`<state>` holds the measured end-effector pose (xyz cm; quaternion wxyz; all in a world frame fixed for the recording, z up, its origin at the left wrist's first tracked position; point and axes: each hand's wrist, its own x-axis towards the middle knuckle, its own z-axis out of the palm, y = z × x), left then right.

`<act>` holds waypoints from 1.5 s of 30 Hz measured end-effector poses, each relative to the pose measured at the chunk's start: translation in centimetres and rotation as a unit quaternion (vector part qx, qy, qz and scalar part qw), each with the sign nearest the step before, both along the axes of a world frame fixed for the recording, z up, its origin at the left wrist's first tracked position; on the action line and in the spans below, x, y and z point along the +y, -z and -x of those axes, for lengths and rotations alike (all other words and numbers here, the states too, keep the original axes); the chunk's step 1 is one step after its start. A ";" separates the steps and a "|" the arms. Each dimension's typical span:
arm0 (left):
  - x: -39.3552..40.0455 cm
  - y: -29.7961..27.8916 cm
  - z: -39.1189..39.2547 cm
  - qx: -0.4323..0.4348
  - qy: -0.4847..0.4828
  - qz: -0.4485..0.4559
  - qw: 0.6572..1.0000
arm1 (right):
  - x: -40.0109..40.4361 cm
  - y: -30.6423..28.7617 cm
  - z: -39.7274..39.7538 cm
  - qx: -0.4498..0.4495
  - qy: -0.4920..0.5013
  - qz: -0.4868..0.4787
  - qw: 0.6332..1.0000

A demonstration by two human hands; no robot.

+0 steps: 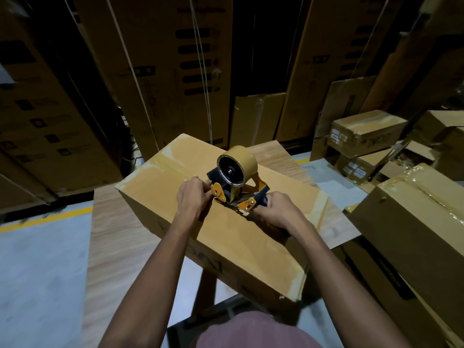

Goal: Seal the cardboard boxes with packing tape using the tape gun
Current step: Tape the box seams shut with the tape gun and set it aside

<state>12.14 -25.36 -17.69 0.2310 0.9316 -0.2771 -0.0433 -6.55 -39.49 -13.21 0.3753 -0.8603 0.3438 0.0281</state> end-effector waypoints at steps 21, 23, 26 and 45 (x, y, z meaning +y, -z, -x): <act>-2.3 1.0 4.2 -0.008 -0.028 0.002 1.000 | -1.9 0.2 3.9 -0.007 -0.012 -0.001 1.000; -2.1 1.0 4.2 -0.004 -0.025 -0.010 1.000 | -2.4 -0.5 4.6 0.008 -0.017 0.008 1.000; -1.7 1.2 3.9 0.017 0.016 -0.013 1.000 | -4.1 -1.7 6.9 0.043 -0.016 0.022 0.999; -3.2 0.0 9.2 0.026 0.077 -0.029 0.996 | -3.2 -1.8 9.5 0.017 -0.020 0.028 0.999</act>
